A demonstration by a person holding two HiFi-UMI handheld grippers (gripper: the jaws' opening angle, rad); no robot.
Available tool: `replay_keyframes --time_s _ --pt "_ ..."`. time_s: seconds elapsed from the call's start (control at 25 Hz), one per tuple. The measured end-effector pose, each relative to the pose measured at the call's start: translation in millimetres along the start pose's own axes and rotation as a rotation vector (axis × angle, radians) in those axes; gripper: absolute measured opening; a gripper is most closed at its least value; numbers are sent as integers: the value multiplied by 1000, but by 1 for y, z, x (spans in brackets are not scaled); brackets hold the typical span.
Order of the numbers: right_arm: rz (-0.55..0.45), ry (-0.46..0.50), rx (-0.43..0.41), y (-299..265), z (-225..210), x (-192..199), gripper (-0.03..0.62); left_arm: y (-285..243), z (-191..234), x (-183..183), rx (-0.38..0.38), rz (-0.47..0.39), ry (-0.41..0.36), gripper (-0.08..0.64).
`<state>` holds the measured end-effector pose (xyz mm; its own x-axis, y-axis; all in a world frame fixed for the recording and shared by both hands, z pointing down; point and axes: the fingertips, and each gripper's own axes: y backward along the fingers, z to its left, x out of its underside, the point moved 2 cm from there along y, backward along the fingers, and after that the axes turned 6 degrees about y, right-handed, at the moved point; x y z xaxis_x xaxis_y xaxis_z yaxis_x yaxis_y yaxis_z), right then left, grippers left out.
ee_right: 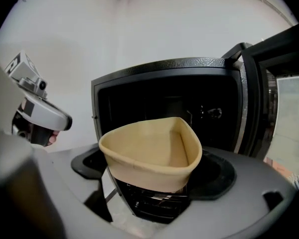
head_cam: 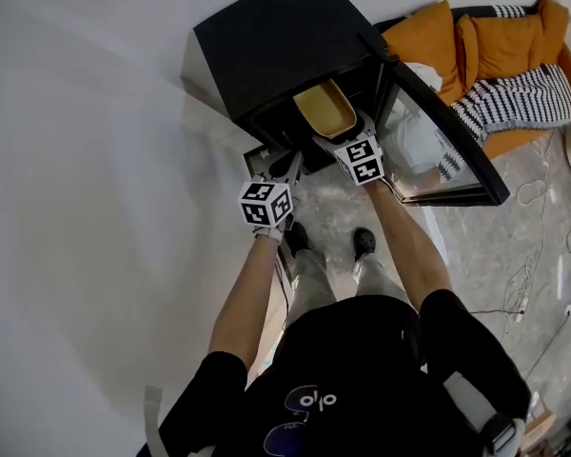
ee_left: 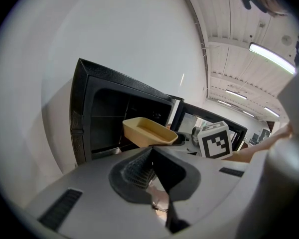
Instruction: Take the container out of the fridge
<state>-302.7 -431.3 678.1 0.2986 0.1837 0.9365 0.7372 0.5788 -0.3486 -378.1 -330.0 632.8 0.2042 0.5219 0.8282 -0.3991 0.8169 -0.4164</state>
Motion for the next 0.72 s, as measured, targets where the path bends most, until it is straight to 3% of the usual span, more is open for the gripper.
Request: replay_keyframes --time_s 0.4,0.72 --pt "-12 -40 -55 76 10 2 515 18 -29 9 -55 -43 11 0" --pt "-41 -2 -128 129 10 -9 515 39 -61 9 -119 -90 -9 0"
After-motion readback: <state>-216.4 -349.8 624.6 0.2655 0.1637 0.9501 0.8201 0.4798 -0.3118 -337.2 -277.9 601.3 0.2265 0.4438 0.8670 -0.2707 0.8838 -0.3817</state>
